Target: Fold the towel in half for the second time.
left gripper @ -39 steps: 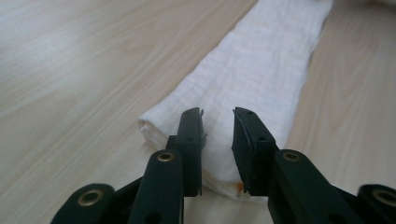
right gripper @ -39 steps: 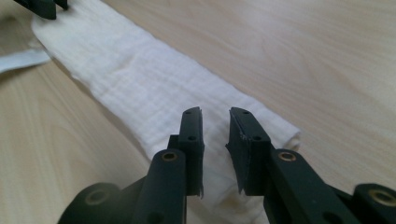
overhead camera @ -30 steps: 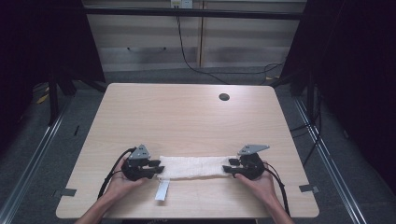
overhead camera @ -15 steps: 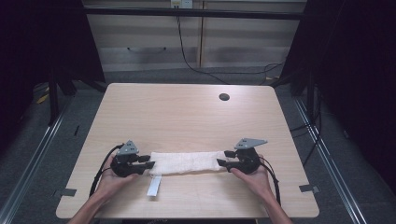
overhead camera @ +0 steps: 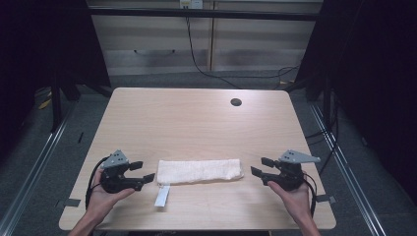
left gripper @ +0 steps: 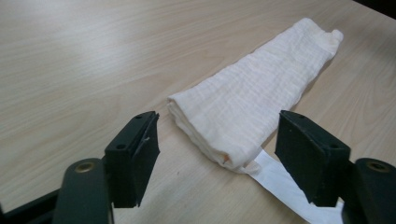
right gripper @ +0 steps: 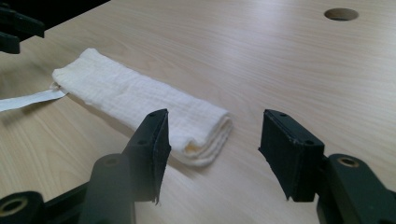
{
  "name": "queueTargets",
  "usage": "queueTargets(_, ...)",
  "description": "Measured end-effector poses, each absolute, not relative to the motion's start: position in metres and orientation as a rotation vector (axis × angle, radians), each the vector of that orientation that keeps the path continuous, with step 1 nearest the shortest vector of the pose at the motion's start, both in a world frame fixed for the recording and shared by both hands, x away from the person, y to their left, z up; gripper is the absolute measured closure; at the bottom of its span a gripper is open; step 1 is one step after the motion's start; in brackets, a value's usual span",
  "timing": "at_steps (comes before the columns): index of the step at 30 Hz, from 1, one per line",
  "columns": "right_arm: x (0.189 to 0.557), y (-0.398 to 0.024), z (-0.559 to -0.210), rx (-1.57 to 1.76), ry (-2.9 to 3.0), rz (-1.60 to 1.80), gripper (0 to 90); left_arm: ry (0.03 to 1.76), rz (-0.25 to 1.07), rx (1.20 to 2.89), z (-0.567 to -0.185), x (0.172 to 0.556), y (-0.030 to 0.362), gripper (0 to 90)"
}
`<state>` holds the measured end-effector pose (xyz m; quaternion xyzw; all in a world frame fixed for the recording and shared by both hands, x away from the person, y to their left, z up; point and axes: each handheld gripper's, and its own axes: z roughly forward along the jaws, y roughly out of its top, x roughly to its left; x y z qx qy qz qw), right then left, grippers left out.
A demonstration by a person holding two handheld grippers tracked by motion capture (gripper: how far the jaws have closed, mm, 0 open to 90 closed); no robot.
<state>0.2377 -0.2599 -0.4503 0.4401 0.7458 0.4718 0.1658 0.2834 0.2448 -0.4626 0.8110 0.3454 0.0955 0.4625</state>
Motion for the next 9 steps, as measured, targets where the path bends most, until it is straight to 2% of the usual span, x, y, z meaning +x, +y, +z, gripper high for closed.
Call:
queueTargets(7, 0.221, -0.286, -0.455, 1.328, 2.018, 1.349, 37.1, 0.927, 0.247, 1.923, -0.468, 0.281, 0.267, 16.8)
queueTargets(9, 0.218, -0.292, -0.455, 1.35, 1.993, 1.339, 36.7, 0.928, 0.249, 1.925, -0.47, 0.281, 0.269, 16.3)
